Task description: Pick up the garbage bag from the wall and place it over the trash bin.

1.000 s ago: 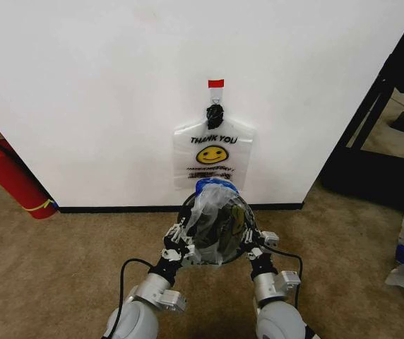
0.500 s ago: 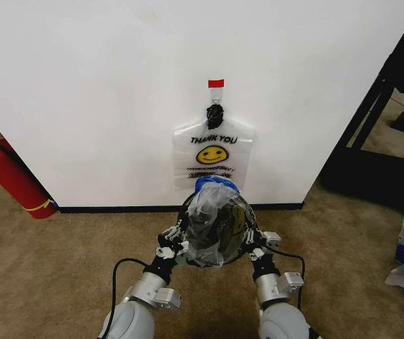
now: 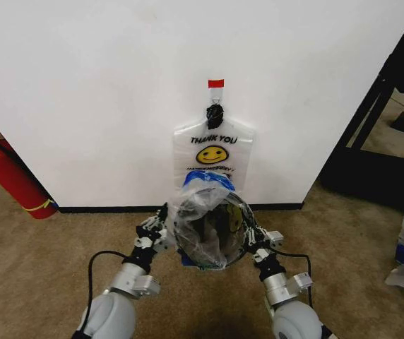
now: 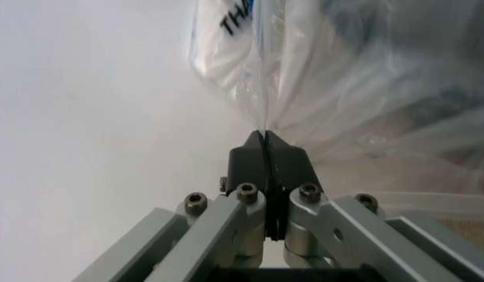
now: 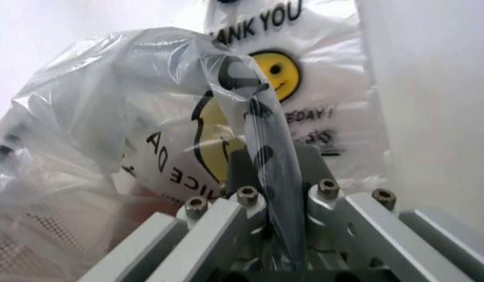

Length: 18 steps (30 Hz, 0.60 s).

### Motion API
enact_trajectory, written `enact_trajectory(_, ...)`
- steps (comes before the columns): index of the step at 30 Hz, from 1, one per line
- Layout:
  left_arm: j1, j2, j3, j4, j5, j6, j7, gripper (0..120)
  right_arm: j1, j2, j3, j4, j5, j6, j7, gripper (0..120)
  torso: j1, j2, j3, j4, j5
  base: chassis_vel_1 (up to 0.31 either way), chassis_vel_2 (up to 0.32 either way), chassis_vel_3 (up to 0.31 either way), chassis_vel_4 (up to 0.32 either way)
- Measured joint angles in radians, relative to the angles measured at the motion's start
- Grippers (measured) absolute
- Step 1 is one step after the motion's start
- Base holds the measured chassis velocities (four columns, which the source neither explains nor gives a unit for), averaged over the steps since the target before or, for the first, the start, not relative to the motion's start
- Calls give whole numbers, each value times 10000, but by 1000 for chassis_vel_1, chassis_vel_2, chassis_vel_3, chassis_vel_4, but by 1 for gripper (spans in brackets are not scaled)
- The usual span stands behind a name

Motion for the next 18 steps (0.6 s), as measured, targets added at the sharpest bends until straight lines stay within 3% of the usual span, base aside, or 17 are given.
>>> enact_trajectory(8, -21, 130, -338, -213, -416, 84, 12, 0, -134, -242, 262, -114, -124, 482, -1050, 0, 0, 0, 0, 0, 0, 0, 0, 0, 0)
enact_trajectory(15, -55, 553, -1317, -89, -1021, 259, -5, 0, -93, -674, 658, -441, 662, 929, -2963, 0, 0, 0, 0, 0, 0, 0, 0, 0, 0)
enact_trajectory(18, -73, 587, -1416, 246, -1145, 138, -57, 11, -80, -780, 728, -464, 1278, 929, -3721, 0, 0, 0, 0, 0, -1, 0, 0, 0, 0)
